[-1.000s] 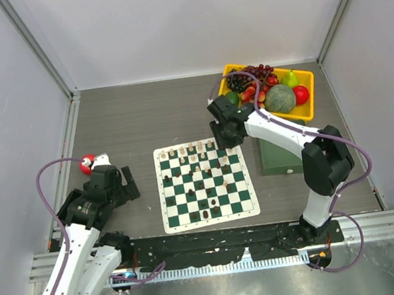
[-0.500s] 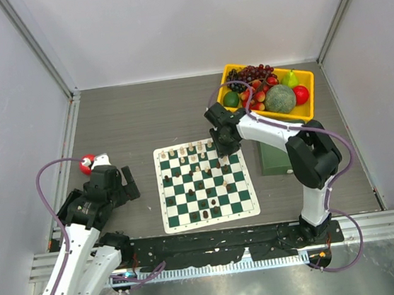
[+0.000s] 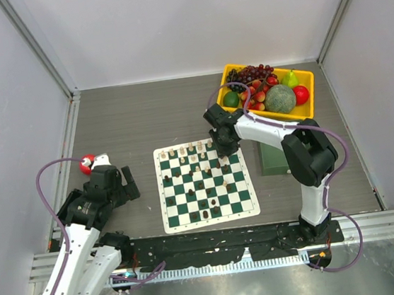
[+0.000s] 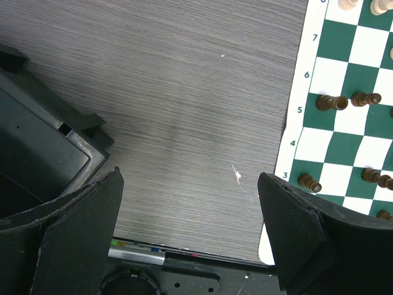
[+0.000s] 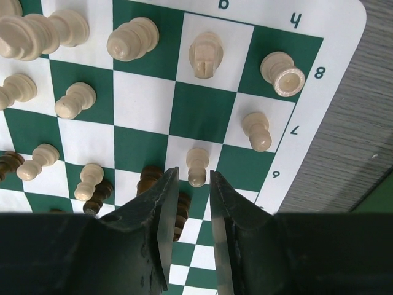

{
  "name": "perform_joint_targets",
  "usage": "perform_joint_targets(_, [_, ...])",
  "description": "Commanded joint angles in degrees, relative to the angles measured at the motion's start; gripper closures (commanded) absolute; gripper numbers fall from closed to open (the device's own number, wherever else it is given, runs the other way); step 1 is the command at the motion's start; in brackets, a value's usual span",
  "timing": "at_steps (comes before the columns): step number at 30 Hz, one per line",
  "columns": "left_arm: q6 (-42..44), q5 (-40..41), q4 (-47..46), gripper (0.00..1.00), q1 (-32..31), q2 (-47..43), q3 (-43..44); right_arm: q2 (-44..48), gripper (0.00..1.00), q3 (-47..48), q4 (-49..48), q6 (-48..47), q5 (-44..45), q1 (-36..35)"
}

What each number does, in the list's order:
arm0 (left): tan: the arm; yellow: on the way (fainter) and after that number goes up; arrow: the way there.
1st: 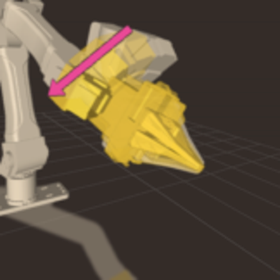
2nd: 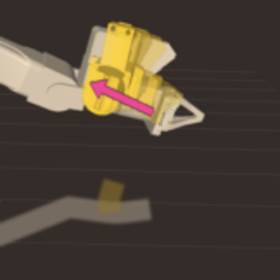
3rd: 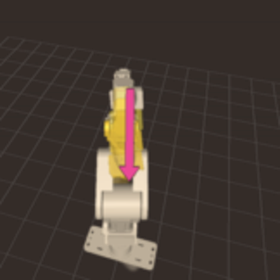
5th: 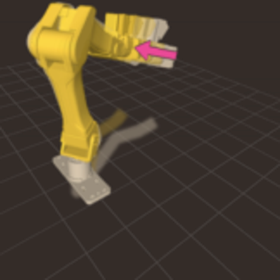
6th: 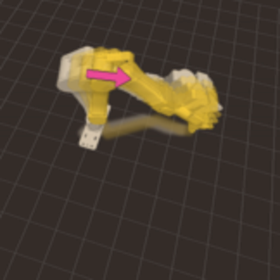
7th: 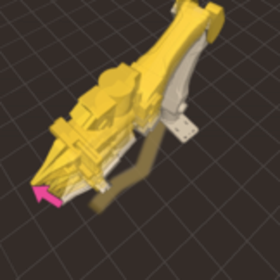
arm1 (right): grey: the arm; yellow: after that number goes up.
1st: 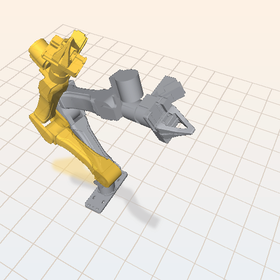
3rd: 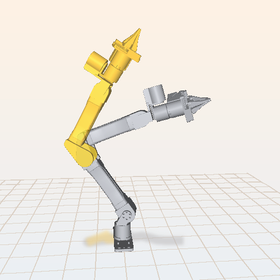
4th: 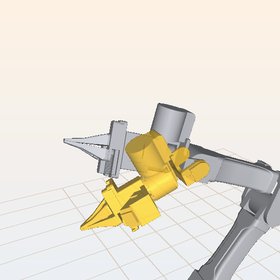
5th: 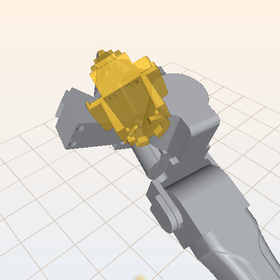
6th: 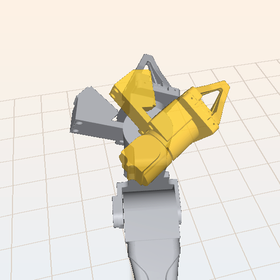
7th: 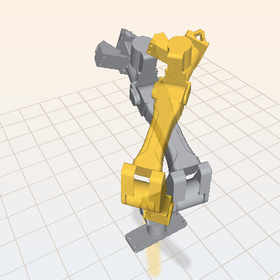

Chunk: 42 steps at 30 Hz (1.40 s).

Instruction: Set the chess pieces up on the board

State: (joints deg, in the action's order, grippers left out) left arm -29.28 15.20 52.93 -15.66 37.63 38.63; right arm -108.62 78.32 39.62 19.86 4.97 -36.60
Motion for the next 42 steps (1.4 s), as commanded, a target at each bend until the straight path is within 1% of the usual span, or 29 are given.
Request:
perform_joint_targets(1, [1.06, 0.18, -2.57, 0.01, 0.28, -0.27, 0.13, -0.19, 0.68, 1.83, -1.29, 0.09, 0.21, 0.21])
perform_joint_targets(9, [1.06, 0.27, -2.39, 0.01, 0.28, -0.36, 0.13, -0.37, 0.78, 2.36, -1.12, -0.17, -0.05, 0.39])
perform_joint_targets(16, [0.98, 0.18, -2.39, 0.01, 0.28, -0.45, 0.13, 0.6, 0.78, 3.76, -1.29, -0.17, 1.09, 0.74])
perform_joint_targets(24, [1.06, 0.27, -2.48, 0.01, 0.28, -0.36, 0.21, -1.24, 0.78, 6.49, -1.29, 0.01, 1.18, 1.53])
perform_joint_targets(34, [0.89, 0.36, -2.48, 0.01, 0.28, -0.27, 0.13, -3.7, 0.78, 6.4, -1.73, -0.34, 1.27, 1.97])
perform_joint_targets(37, [0.98, 0.36, -2.48, 0.01, 0.28, -0.18, 0.21, -4.41, 0.76, 6.32, -1.82, -0.26, 0.83, 1.97])
perform_joint_targets(42, [0.98, 0.27, -2.48, 0.01, 0.28, 0.08, 0.13, -3.89, 0.65, 6.05, -1.74, -0.08, 0.21, 1.97])
